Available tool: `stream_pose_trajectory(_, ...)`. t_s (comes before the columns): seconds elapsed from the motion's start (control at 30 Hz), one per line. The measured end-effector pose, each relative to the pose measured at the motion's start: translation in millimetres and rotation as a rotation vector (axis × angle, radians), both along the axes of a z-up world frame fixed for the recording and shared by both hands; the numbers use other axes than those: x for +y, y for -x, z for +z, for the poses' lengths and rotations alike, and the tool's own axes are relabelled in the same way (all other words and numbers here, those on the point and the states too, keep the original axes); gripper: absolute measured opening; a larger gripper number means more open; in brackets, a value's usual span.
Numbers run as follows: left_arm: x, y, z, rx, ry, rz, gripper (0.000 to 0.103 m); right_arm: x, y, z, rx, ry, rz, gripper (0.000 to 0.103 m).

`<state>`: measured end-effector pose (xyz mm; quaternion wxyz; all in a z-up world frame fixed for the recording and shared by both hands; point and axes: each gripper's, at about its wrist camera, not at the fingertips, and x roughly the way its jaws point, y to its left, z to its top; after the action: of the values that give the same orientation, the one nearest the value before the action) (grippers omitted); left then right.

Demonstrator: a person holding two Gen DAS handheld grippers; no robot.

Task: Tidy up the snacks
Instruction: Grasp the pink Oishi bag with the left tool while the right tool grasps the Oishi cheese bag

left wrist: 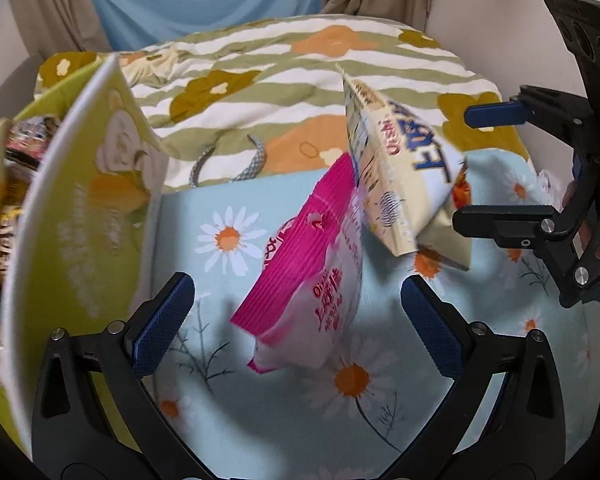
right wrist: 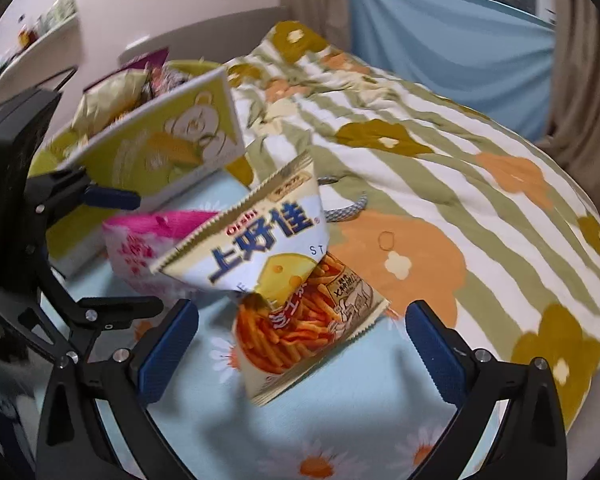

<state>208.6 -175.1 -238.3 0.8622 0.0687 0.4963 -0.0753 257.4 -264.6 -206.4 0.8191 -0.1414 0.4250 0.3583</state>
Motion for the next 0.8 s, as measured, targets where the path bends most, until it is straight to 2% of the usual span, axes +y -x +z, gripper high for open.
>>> stream_pose_trajectory(0.2, -0.1, -9.0, -12.7, 0.011, 0.007, 0.002, 0.096, 8.2, -9.5, -11.0, -0.026, 0.029, 0.081, 0.103)
stream_pose_trajectory(0.23, -1.0, -10.2, -14.5, 0.015, 0.010, -0.002, 0.092, 9.2, -10.2, -11.2, -0.031, 0.032, 0.091, 0.103)
stream_pose_trajectory(0.27, -2.3, -11.6, -17.7, 0.023, 0.011, -0.009, 0.083, 10.7, -11.0, -11.8, -0.035, 0.035, 0.104, 0.103)
stream_pose_trajectory(0.3, -2.9, -12.6, -20.6, 0.033, 0.012, -0.013, 0.079, 13.2, -12.0, -13.1, -0.042, 0.041, 0.117, 0.103)
stream_pose_trajectory(0.37, -4.4, -14.6, -28.8, 0.064, 0.026, -0.021, 0.054, 16.6, -13.5, -14.2, -0.049, 0.053, 0.141, 0.103)
stream_pose_trajectory(0.5, -4.9, -12.2, -29.6, 0.057, 0.034, -0.031, 0.044, 22.6, -17.5, -20.1, -0.053, 0.087, 0.189, 0.103)
stream_pose_trajectory(0.63, -2.0, -9.1, -29.7, 0.056, 0.017, -0.009, 0.043, 26.0, -19.6, -21.3, -0.051, 0.085, 0.223, 0.102)
stream_pose_trajectory(0.8, 5.4, -7.2, -29.2, 0.056, -0.008, 0.028, 0.043, 33.8, -21.4, -23.2, -0.061, 0.088, 0.254, 0.094)
